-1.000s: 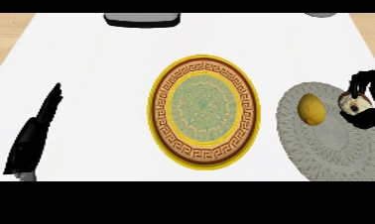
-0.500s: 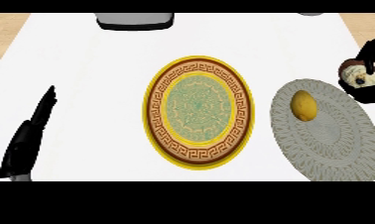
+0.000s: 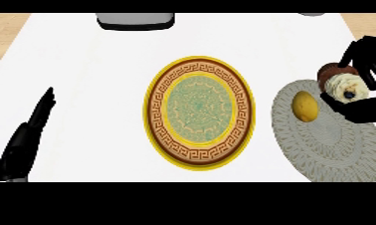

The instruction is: Pick the cupcake from the placemat and place it in the plate

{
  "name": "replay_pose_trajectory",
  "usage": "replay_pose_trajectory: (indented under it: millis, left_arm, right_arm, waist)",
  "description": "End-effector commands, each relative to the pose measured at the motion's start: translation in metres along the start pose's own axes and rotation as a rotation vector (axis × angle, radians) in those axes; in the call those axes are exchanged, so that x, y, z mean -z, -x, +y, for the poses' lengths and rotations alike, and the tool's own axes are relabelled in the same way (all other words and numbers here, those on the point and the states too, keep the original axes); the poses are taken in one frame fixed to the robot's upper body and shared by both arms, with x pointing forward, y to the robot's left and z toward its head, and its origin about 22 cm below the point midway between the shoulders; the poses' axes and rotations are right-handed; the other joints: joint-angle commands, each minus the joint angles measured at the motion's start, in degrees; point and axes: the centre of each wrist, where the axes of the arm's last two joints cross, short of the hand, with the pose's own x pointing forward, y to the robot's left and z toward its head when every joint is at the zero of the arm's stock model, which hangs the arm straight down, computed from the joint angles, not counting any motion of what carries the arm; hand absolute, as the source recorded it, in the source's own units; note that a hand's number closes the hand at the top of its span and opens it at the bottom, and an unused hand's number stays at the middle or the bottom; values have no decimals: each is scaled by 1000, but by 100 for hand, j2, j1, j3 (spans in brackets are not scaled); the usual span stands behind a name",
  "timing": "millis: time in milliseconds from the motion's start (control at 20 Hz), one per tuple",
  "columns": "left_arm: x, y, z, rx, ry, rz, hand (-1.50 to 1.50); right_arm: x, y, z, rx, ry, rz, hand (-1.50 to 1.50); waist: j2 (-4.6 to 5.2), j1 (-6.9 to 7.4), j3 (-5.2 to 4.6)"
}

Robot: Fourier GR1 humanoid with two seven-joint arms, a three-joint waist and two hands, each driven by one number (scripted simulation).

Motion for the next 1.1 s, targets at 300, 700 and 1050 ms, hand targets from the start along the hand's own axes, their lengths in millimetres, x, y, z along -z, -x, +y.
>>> replay_pose_trajectory:
  millis: [300,700,1050]
  left_arm:
    - [-11,1,-11,-11,24,-3,0]
    - [5,2,5,21,4,-19,0]
    - [-1,-7,-28,-1,3,-27,0]
  right_arm:
    - [52,-103,32,111,-55,-4,150]
    - [82,-145,127,93,-235,42,150]
    - [106,-148,190,105,-335,59,150]
  waist:
    - [25,128,0]
    - [37,137,1]
    - [42,130,5]
